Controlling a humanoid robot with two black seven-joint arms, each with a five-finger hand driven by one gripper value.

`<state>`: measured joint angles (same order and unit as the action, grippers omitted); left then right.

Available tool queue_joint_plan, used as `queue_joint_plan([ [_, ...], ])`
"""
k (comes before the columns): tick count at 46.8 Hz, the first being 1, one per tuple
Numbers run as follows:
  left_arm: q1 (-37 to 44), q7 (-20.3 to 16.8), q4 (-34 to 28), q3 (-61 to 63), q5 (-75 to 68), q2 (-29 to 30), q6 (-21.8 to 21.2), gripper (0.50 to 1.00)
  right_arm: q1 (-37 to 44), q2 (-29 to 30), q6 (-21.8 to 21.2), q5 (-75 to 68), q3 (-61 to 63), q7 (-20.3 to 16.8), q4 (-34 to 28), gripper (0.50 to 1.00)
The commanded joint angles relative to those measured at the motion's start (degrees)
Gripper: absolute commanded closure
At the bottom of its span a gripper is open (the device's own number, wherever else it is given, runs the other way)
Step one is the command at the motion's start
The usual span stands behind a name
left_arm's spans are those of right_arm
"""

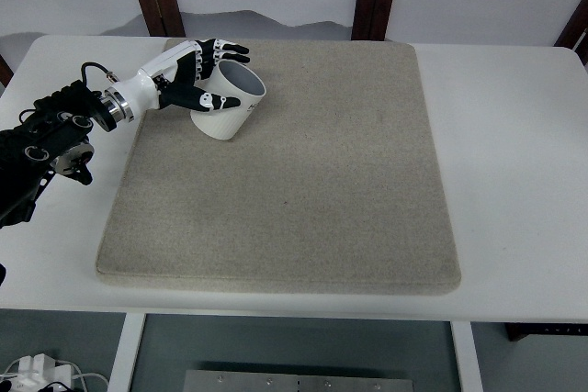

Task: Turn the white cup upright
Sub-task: 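Lower the upright cup onto the board with the left hand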

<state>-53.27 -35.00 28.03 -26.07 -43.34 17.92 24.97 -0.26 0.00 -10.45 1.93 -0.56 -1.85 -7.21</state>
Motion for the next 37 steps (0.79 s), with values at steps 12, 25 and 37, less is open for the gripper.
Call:
queue_joint_plan([
  [12, 0.1, 0.0, -0.1, 0.6, -0.1, 0.1, 0.0, 0.622, 0.0, 0.0, 0.0, 0.0, -0.1, 0.0, 0.0, 0.548],
  [25, 0.2, 0.0, -0.1, 0.6, 0.0, 0.5, 0.1, 0.538, 0.0, 0.0, 0.0, 0.0, 0.0, 0.0, 0.0, 0.548],
  [37, 0.3, 0.0, -0.1, 0.6, 0.3, 0.6, 0.2, 0.506, 0.0, 0.0, 0.0, 0.0, 0.0, 0.0, 0.0, 0.548],
])
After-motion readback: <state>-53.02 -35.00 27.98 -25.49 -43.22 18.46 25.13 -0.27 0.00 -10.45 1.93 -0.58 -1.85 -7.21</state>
